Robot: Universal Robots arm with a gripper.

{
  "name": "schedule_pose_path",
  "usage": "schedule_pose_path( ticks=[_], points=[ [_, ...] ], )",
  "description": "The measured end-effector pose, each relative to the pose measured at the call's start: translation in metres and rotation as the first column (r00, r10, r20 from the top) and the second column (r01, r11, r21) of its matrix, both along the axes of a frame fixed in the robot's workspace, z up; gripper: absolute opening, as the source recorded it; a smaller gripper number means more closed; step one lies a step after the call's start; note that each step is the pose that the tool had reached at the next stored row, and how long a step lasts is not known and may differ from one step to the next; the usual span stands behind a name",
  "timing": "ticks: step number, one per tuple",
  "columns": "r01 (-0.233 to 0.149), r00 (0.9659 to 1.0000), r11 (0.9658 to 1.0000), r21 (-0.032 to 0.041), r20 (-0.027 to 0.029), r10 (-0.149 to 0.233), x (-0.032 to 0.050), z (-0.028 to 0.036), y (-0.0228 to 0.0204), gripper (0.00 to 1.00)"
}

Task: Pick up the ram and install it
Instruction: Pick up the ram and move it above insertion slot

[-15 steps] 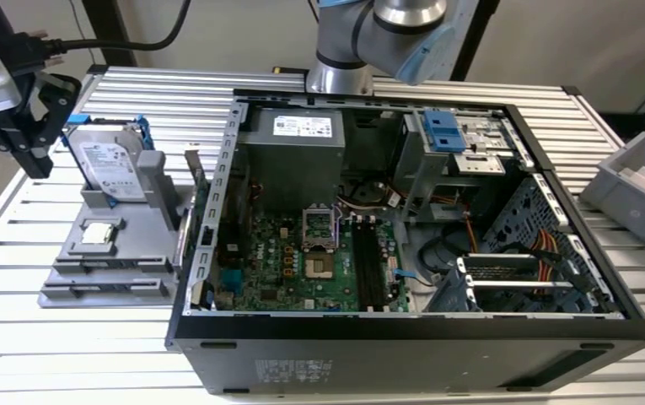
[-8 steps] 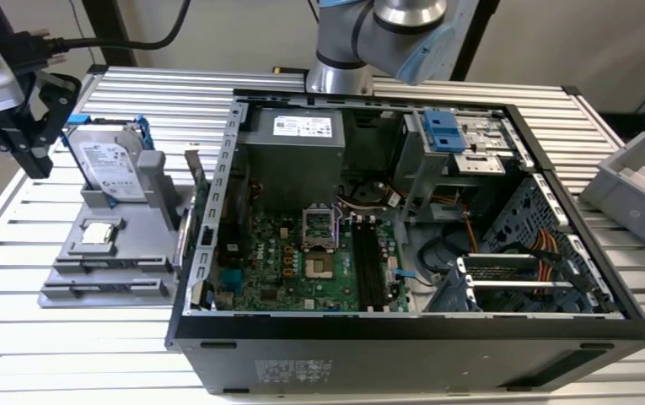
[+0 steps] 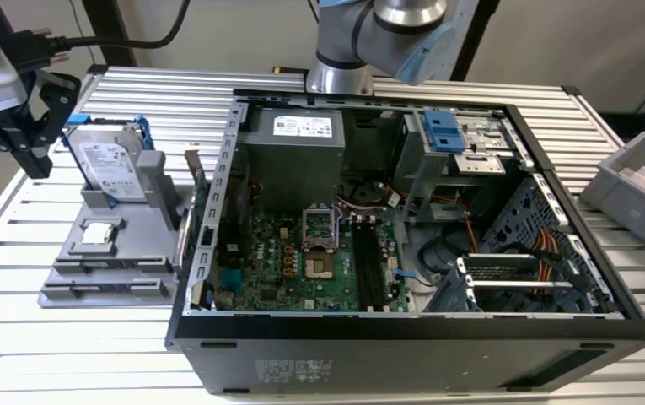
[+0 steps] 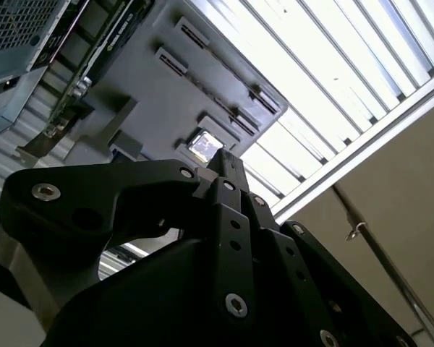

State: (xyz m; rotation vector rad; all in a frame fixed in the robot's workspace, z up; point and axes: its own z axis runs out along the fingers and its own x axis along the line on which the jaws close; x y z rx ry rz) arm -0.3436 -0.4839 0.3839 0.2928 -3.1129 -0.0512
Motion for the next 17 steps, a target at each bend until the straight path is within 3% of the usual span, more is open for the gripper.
schedule_pose_path(
  ticks=[17],
  points=[
    [-0.046, 0.9989, 0.9989, 0.0000, 0.0000, 0.046, 0.0000, 0.0000, 0.0000, 0.00]
  ],
)
